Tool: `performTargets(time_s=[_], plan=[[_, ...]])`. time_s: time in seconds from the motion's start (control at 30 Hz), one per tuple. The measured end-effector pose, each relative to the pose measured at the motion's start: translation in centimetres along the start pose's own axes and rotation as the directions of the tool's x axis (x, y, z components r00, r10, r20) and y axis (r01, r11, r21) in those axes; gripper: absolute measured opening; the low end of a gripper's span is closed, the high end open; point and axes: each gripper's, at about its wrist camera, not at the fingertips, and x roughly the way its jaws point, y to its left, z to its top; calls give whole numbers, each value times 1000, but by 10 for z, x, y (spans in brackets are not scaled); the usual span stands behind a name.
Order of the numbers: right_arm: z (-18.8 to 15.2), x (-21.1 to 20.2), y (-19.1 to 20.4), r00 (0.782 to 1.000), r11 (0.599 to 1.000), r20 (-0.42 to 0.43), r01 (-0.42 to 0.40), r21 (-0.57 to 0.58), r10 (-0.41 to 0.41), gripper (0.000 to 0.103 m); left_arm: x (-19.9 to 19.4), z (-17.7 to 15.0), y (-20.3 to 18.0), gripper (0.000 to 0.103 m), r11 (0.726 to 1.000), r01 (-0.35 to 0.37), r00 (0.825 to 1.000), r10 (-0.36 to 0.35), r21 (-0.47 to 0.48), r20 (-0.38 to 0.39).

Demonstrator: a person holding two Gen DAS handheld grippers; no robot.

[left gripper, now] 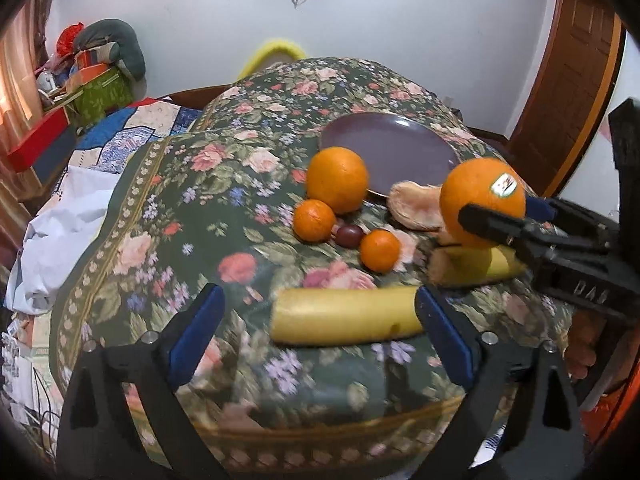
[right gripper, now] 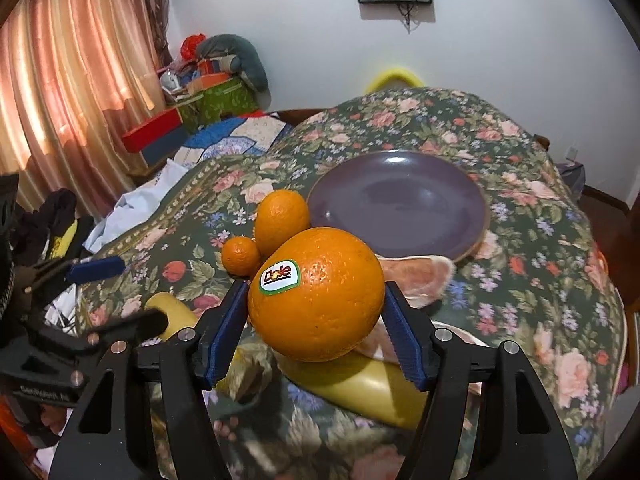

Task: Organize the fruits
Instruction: 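Lift the Dole orange with the right tool while the left tool grasps a yellow corn cob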

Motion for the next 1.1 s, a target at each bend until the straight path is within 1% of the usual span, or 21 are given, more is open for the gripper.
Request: performTargets(time_s=[0.07, 0.13, 0.33, 0.4, 0.47, 0.5, 0.6, 0.67, 0.77, 0.83, 0.9, 0.97, 1.03, 1.1], plan=[[-1, -11, -4, 1000, 1000, 14, 11, 6, -11, 63, 0, -3, -8, 99, 1000, -3, 1000, 3, -9, -12], [-3, -22, -8, 999, 999, 31, 38, 5, -38, 63, 5, -5, -16, 99, 1000, -26, 999, 26, -11, -31], [-12, -48, -25, 996, 997, 55, 67, 39, -69, 63, 28, -11, -40, 100, 998, -60, 995, 59, -10, -82], [-15, -53, -29, 995, 996, 57, 79, 48, -82, 63, 34, -12, -48, 101, 993, -119, 991, 119, 14, -65], [-18, -58, -33, 995, 995, 59, 80, 60, -84, 63, 39, -13, -54, 102, 983, -182, 982, 183, 41, -45], [-19, -60, -36, 995, 995, 60, 79, 67, -84, 63, 41, -13, -54, 102, 980, -193, 980, 194, 45, -39], [-22, -63, -39, 994, 993, 65, 84, 79, -89, 63, 37, -16, -49, 101, 984, -175, 984, 176, 42, -32], [-23, -64, -40, 994, 993, 68, 84, 83, -90, 63, 33, -21, -42, 98, 989, -143, 989, 145, 44, -41], [-24, -62, -39, 994, 993, 69, 76, 88, -82, 63, 28, -28, -26, 97, 994, -104, 992, 105, 17, -64], [-25, -60, -37, 995, 994, 67, 69, 90, -76, 63, 25, -32, -12, 96, 995, -102, 992, 101, -13, -80], [-26, -58, -35, 996, 994, 64, 57, 91, -63, 63, 23, -35, 3, 95, 993, -115, 989, 111, -36, -93], [-27, -55, -34, 997, 995, 60, 50, 91, -56, 63, 21, -36, 16, 90, 991, -118, 988, 110, -63, -108], [-28, -53, -32, 997, 995, 53, 44, 89, -49, 63, 20, -35, 22, 88, 991, -99, 988, 88, -85, -123], [-29, -50, -30, 998, 995, 47, 38, 89, -42, 63, 16, -32, 23, 88, 993, -72, 991, 61, -95, -115]])
